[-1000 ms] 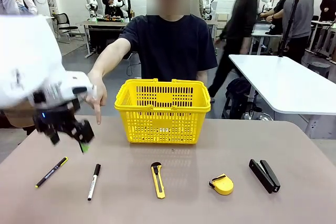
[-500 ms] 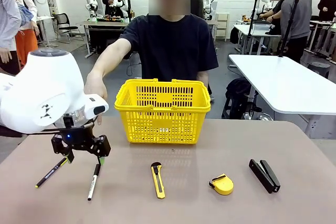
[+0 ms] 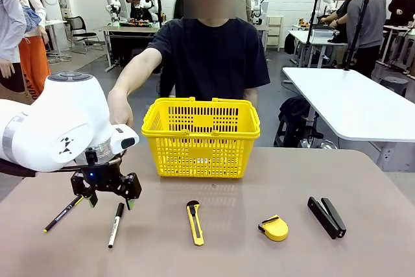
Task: Place the items the person wants into the basket.
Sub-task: Pick up the item the person points to and place it in the Market Basket.
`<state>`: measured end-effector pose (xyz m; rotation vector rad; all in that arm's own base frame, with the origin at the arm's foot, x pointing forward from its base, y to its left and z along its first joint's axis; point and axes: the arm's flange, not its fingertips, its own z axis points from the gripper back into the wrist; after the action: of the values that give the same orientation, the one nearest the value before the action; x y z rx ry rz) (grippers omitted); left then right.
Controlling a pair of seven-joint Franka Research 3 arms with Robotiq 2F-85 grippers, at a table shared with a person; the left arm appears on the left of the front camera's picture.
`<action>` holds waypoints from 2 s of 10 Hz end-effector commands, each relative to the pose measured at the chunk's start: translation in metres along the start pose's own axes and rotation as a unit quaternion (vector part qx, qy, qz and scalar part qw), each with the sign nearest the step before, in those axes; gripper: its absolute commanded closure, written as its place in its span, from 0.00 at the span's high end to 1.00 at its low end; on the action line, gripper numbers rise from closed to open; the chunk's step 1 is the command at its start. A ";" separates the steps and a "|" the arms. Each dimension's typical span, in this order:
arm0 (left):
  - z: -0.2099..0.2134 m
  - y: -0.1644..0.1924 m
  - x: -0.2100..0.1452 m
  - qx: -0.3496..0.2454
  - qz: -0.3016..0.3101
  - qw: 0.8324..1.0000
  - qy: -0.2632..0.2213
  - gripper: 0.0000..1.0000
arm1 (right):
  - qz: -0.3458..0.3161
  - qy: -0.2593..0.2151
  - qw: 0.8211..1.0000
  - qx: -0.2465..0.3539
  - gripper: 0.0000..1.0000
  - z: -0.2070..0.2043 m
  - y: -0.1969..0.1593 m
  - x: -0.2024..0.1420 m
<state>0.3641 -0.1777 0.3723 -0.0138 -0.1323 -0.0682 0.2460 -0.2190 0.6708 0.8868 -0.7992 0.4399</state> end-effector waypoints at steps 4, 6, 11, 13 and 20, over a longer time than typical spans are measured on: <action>-0.001 0.000 -0.001 0.003 -0.001 1.000 0.003 1.00 | 0.009 -0.007 1.000 0.010 1.00 0.001 -0.001 0.001; 0.000 -0.001 0.000 0.000 -0.001 1.000 0.001 1.00 | 0.009 -0.007 1.000 0.010 1.00 0.001 -0.001 0.001; -0.037 0.002 0.011 0.008 -0.050 0.998 0.040 1.00 | 0.009 -0.007 1.000 0.010 1.00 0.001 -0.001 0.001; -0.048 0.003 0.017 0.008 -0.045 0.998 0.052 1.00 | 0.009 -0.007 1.000 0.010 1.00 0.001 -0.001 0.001; -0.061 0.002 0.028 0.015 -0.031 0.996 0.077 1.00 | 0.009 -0.007 1.000 0.010 1.00 0.001 -0.001 0.001</action>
<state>0.3938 -0.1749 0.3165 -0.0060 0.0108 -0.1416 0.2458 -0.2196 0.6706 0.8860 -0.7997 0.4382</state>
